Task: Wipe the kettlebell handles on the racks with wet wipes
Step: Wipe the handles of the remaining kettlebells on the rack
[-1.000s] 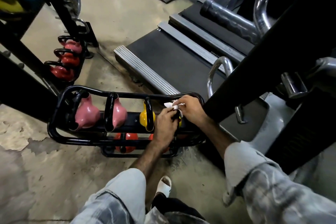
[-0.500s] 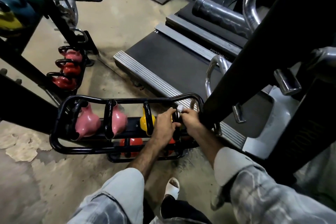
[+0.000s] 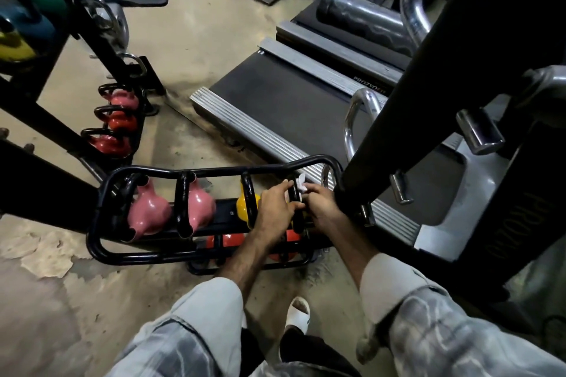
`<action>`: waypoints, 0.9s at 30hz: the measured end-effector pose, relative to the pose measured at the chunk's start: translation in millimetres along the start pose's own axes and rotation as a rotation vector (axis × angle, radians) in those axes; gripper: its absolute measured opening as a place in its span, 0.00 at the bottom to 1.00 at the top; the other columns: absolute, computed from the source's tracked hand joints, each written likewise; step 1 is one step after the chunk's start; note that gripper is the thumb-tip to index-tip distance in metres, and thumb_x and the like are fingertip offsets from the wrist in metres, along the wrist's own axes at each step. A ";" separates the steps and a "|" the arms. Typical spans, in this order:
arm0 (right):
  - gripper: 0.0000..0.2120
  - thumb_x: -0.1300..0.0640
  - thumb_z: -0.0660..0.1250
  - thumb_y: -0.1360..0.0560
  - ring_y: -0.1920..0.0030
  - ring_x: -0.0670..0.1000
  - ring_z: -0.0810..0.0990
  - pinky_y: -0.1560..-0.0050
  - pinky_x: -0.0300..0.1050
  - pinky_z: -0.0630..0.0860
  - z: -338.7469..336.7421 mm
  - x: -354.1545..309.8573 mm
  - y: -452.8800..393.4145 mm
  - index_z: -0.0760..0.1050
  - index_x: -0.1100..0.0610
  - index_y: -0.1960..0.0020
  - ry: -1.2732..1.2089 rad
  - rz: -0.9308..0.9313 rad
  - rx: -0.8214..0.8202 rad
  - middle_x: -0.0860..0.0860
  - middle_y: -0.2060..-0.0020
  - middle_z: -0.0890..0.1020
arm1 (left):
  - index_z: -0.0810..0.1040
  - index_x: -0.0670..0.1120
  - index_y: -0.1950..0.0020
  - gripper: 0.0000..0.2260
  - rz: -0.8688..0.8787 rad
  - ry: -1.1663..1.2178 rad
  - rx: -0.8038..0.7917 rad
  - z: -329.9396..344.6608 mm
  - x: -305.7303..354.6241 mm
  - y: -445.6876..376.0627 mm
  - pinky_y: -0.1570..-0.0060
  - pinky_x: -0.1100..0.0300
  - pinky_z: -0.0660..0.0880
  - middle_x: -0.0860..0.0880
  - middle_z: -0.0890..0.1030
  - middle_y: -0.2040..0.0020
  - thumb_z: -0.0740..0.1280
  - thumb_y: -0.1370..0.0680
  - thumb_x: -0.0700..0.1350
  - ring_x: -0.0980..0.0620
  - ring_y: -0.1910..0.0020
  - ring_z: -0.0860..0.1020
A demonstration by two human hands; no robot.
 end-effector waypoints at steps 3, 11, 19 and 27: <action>0.06 0.71 0.66 0.25 0.77 0.44 0.79 0.77 0.35 0.74 11.3 -20.6 -3.5 0.77 0.63 0.51 -0.036 -0.103 0.059 0.56 0.67 0.80 | 0.74 0.43 0.32 0.28 0.009 -0.013 0.008 -0.5 0.3 1.1 0.33 0.58 0.69 0.45 0.76 0.33 0.76 0.31 0.42 0.50 0.34 0.74; 0.07 0.66 0.68 0.26 0.55 0.48 0.82 0.51 0.40 0.78 -6.1 -26.8 -1.1 0.83 0.58 0.52 0.544 -0.417 0.138 0.50 0.58 0.84 | 0.79 0.46 0.37 0.25 0.027 -0.008 0.032 -3.7 2.3 -4.0 0.41 0.55 0.76 0.47 0.82 0.42 0.77 0.34 0.42 0.50 0.46 0.81; 0.12 0.70 0.64 0.28 0.53 0.51 0.82 0.51 0.36 0.73 2.4 -45.2 16.2 0.84 0.60 0.53 0.779 -0.668 0.158 0.54 0.55 0.86 | 0.80 0.46 0.41 0.24 0.043 0.022 0.017 -2.7 -2.8 -8.6 0.47 0.55 0.77 0.47 0.84 0.51 0.77 0.36 0.40 0.50 0.51 0.81; 0.08 0.65 0.67 0.27 0.56 0.44 0.80 0.57 0.30 0.70 -7.7 -55.2 49.9 0.84 0.56 0.55 0.682 -0.705 0.268 0.51 0.57 0.86 | 0.78 0.45 0.38 0.26 0.074 -0.022 -0.026 -11.2 -6.1 -3.3 0.41 0.55 0.74 0.46 0.83 0.44 0.78 0.34 0.44 0.49 0.44 0.79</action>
Point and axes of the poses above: each hand's wrist, its own y-axis away from the middle knuckle, its own z-axis out of the palm, x = y × z, the point moved 6 cm from there along -y, towards the middle knuckle
